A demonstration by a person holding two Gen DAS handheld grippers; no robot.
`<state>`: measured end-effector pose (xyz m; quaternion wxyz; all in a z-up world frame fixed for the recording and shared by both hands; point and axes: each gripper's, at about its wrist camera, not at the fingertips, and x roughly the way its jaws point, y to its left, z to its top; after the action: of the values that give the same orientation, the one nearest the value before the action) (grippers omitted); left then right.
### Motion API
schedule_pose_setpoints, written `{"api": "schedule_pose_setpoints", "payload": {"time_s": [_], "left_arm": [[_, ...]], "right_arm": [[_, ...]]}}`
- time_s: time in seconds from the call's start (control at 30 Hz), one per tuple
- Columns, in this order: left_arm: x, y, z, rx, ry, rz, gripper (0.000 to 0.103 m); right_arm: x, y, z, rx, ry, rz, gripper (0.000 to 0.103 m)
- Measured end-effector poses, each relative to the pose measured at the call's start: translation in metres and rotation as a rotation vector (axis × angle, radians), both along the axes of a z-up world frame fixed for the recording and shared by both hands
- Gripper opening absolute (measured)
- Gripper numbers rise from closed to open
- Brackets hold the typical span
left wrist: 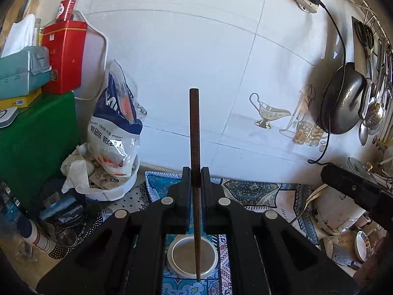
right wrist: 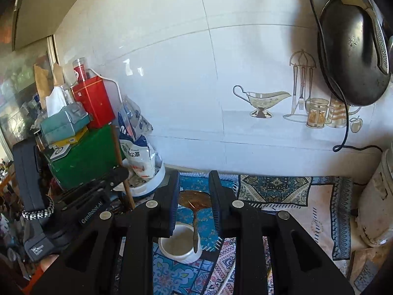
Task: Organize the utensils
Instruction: 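Drop brown chopstick into white cup with left tool while right tool drops gold spoon in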
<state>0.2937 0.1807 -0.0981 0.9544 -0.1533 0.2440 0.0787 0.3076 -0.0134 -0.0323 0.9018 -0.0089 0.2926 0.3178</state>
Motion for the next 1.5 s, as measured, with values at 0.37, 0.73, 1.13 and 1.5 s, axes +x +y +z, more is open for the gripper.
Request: {"api": "schedule_pose_setpoints", "payload": {"time_s": [0.37, 0.73, 1.13, 1.5], "left_arm": [[0.039, 0.025, -0.050, -0.052, 0.083, -0.039, 0.005], [0.047, 0.027, -0.096, -0.065, 0.177, -0.074, 0.005], [0.041, 0.023, -0.116, -0.070, 0.306, -0.119, 0.006], [0.024, 0.002, -0.087, 0.008, 0.307, -0.097, 0.006]], "right_arm": [[0.020, 0.040, -0.038, -0.031, 0.077, -0.007, 0.022], [0.043, 0.058, -0.104, -0.123, 0.228, -0.026, 0.022], [0.045, 0.069, -0.118, -0.190, 0.259, 0.001, 0.022], [0.036, 0.039, -0.099, -0.185, 0.225, 0.003, 0.032]]}}
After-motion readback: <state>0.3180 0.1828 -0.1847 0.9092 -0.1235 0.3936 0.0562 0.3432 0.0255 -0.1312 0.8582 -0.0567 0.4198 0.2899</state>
